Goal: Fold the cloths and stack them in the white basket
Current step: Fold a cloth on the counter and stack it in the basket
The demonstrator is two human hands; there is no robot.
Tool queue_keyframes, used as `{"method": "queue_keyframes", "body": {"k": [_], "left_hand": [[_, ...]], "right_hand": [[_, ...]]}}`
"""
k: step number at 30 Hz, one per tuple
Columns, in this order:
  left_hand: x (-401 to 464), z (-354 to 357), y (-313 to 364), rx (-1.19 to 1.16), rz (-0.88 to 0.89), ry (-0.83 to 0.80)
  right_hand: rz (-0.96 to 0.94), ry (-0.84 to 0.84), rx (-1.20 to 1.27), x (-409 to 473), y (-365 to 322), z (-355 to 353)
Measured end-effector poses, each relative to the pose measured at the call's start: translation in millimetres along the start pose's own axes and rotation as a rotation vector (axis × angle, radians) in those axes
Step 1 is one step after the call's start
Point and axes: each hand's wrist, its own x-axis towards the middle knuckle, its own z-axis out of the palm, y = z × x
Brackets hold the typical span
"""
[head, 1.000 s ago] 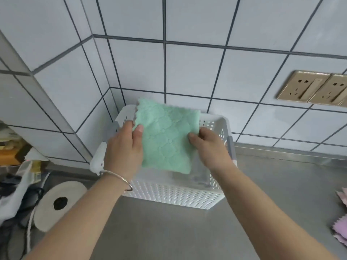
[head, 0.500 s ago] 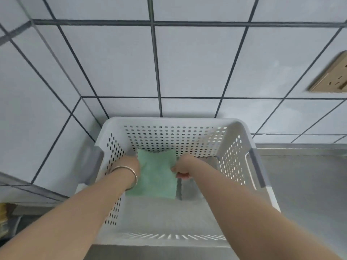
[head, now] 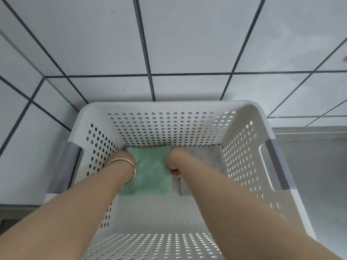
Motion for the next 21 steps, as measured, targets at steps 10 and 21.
{"method": "queue_keyframes", "body": {"k": [10, 21], "left_hand": [[-63.4, -45.1, 12.2, 0.013, 0.186, 0.125], [-292.4, -137.0, 114.5, -0.002, 0.464, 0.758]], "right_hand": [[-0.235, 0.161, -0.415, -65.6, -14.6, -28.1], [-0.394, 0.896, 0.037, -292.7, 167.7, -81.2]]}}
